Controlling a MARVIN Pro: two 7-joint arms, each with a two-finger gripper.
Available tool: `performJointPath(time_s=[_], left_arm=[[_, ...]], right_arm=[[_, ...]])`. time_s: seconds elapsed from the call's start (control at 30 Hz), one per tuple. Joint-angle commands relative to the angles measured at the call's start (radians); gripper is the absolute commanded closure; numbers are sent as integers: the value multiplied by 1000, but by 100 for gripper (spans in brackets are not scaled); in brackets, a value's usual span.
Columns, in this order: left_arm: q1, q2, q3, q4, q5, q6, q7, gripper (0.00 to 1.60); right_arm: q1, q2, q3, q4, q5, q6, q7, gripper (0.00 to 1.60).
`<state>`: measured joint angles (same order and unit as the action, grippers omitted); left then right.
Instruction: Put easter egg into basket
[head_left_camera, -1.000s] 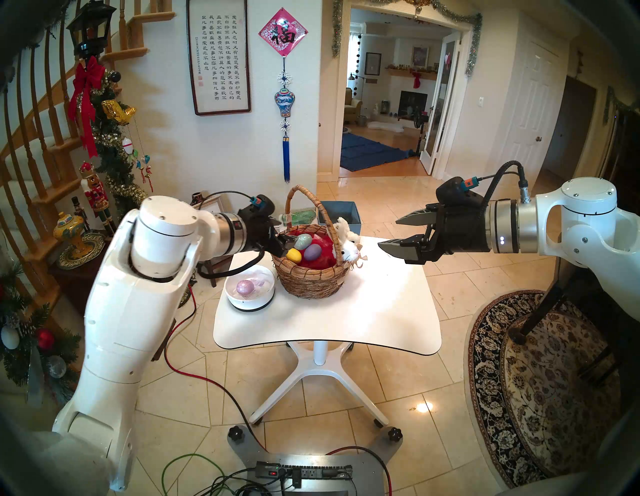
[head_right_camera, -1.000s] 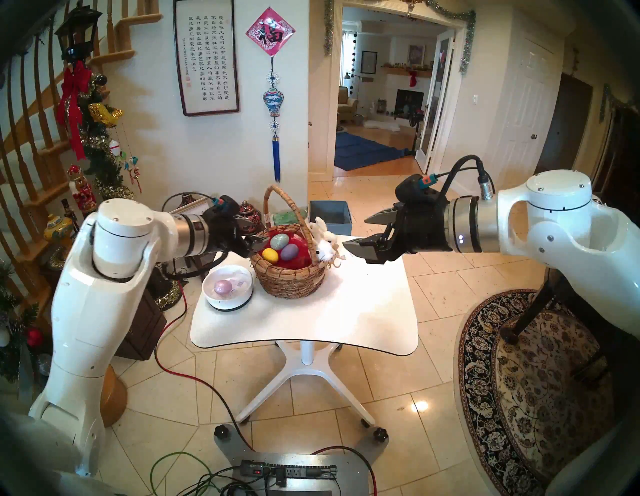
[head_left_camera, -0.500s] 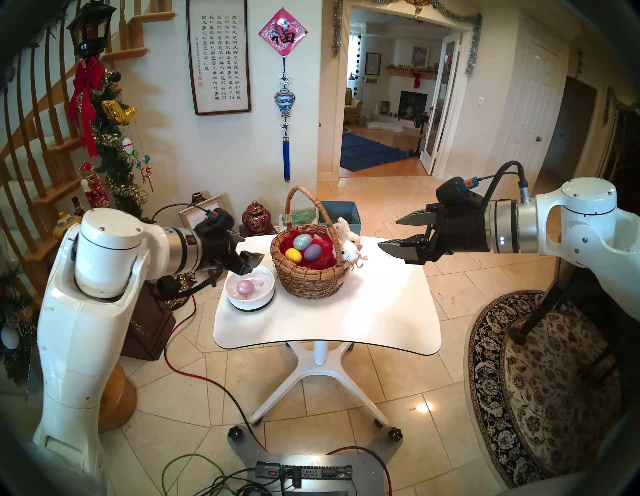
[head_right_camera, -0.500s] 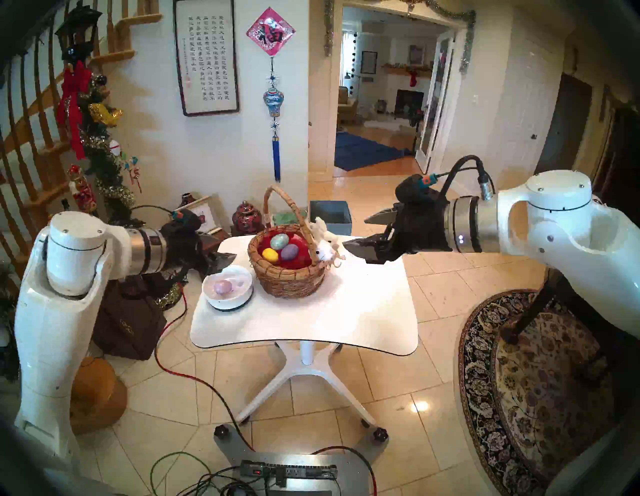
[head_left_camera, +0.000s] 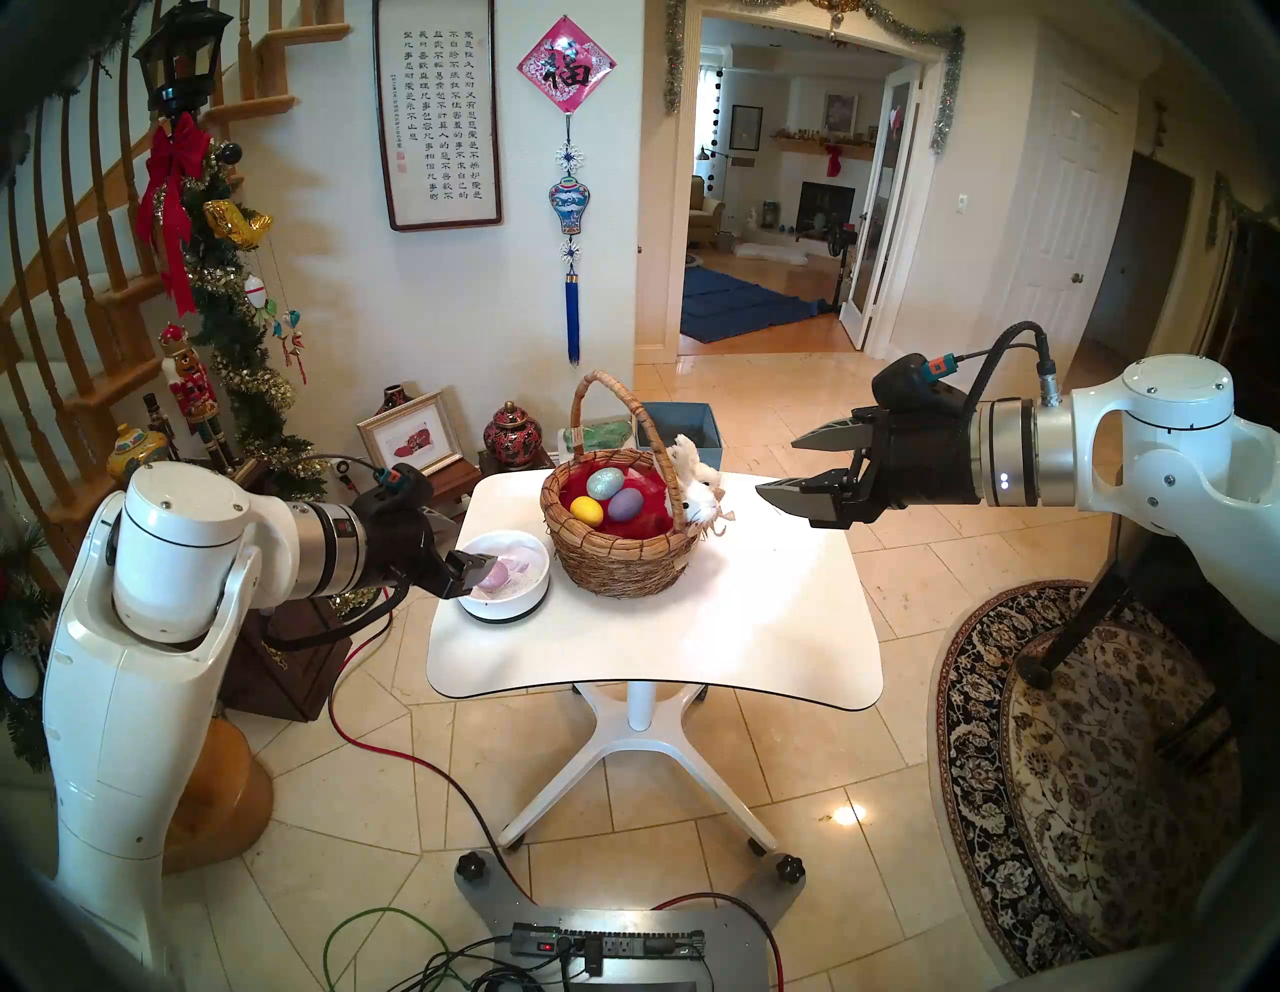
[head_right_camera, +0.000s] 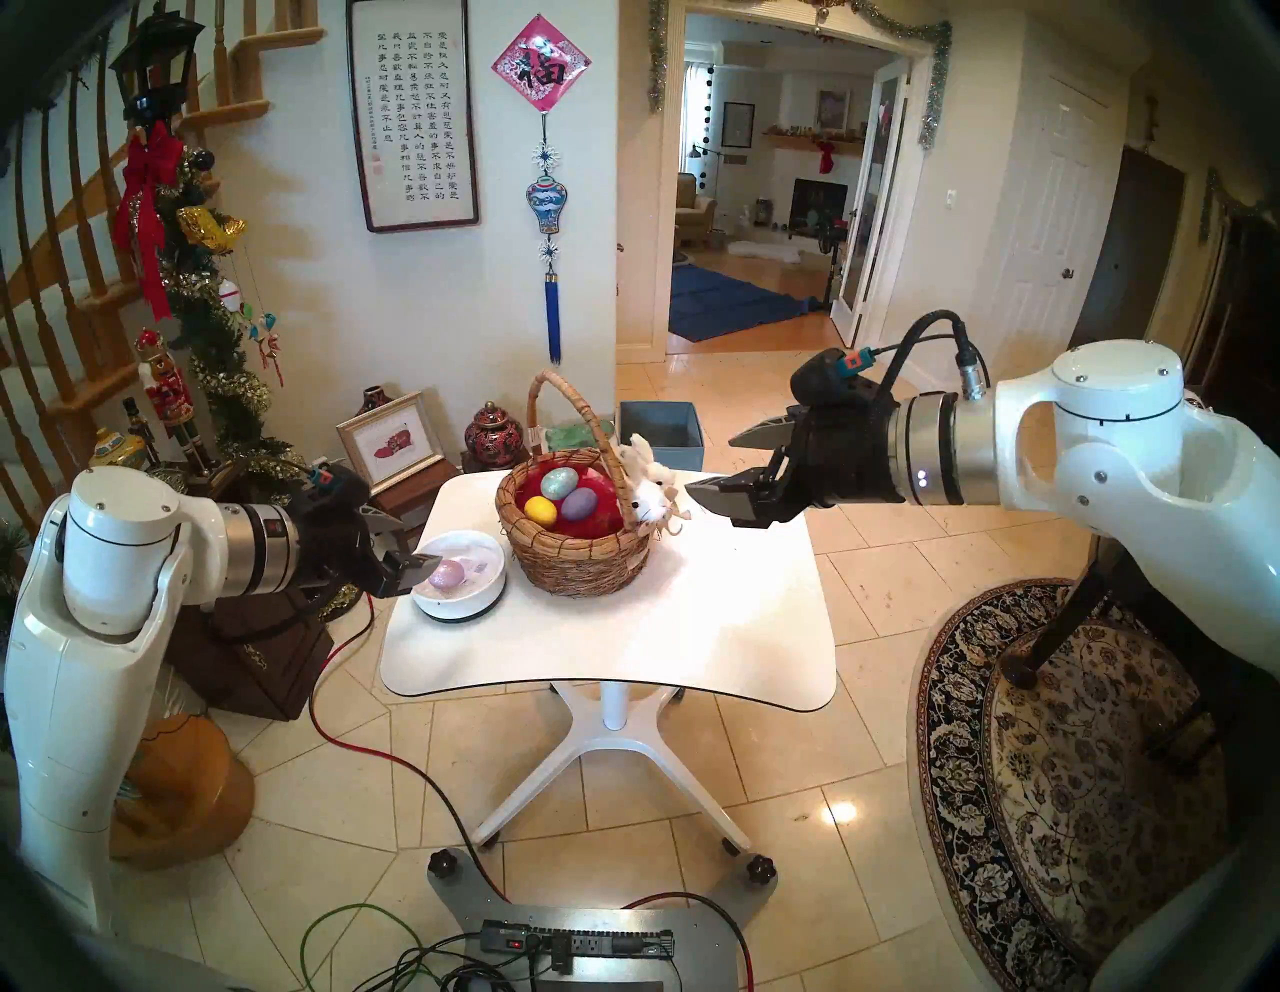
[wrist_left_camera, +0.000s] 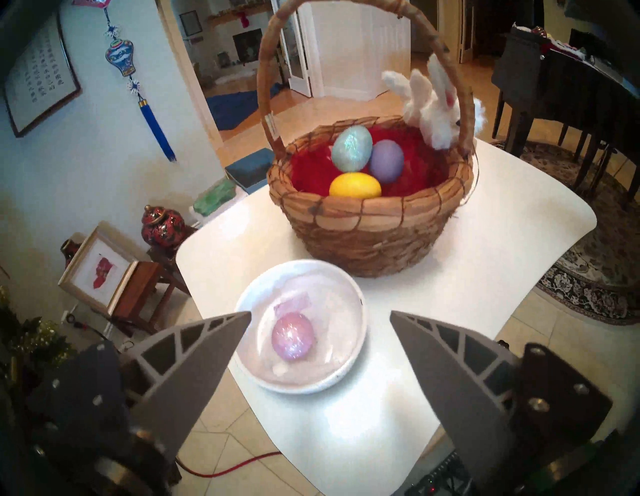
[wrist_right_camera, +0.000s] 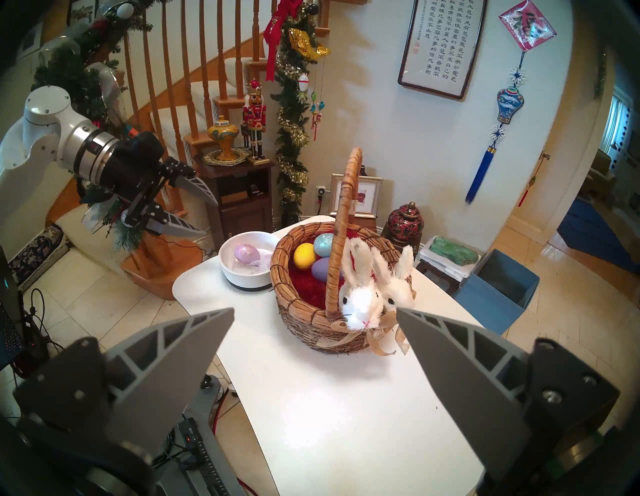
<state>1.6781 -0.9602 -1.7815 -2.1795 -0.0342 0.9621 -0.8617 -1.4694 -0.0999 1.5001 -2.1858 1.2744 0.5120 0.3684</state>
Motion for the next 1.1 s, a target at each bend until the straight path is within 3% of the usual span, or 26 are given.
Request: performJointPath(time_s=[0.0, 0.33, 1.07], left_arm=[[-2, -12, 33, 7, -10, -2, 3, 13], [-52, -53, 87, 74, 5, -2, 77, 18], [-95, -82, 118, 167, -3, -2, 154, 22]], right_arm=[[5, 0, 11, 3, -2, -2, 2, 0], [6, 0, 11, 2, -2, -2, 1, 0], [5, 0, 11, 3, -2, -2, 2, 0]])
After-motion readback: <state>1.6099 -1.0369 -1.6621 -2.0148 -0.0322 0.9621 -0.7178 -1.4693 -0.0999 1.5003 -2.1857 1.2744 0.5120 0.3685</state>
